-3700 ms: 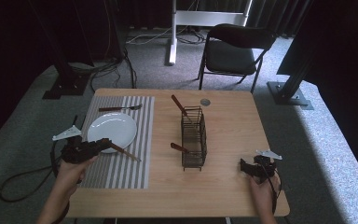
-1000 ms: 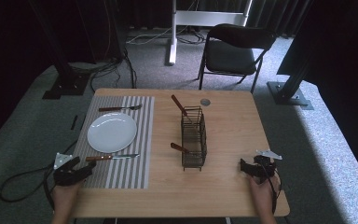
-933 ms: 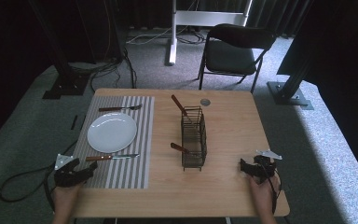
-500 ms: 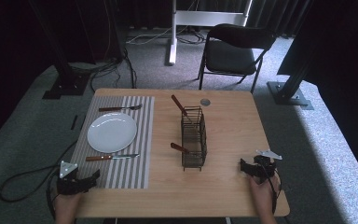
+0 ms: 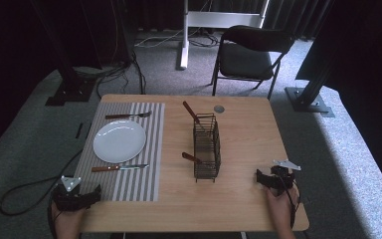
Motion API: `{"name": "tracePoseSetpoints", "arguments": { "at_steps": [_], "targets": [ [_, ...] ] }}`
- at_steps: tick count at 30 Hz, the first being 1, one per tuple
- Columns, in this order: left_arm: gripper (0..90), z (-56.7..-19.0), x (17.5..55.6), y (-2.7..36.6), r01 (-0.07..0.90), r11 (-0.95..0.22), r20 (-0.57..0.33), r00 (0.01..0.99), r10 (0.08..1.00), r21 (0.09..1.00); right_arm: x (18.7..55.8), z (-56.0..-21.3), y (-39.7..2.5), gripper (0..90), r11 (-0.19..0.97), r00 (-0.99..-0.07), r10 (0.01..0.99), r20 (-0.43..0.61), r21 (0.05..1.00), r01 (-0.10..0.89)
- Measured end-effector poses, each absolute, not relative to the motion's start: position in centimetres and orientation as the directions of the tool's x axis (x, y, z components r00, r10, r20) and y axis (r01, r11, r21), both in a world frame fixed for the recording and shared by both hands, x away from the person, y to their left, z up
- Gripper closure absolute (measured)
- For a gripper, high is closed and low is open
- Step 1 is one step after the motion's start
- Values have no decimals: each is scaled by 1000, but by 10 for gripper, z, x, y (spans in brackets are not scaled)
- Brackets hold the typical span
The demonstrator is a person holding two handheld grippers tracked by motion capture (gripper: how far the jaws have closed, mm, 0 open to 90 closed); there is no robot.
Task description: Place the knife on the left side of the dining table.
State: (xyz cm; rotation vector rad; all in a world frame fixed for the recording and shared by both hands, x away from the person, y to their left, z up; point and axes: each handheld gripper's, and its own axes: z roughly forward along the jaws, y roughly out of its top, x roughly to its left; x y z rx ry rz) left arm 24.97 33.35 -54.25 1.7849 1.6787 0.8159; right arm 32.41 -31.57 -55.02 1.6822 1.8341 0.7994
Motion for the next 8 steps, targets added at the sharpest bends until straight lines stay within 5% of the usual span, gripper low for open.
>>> {"name": "tracePoseSetpoints", "arguments": {
  "at_steps": [8],
  "targets": [
    [0, -542, 250, 333, 655, -66, 56, 37, 998, 753, 324, -550, -316, 126, 54, -92, 996, 14, 724, 688]
  ]
}}
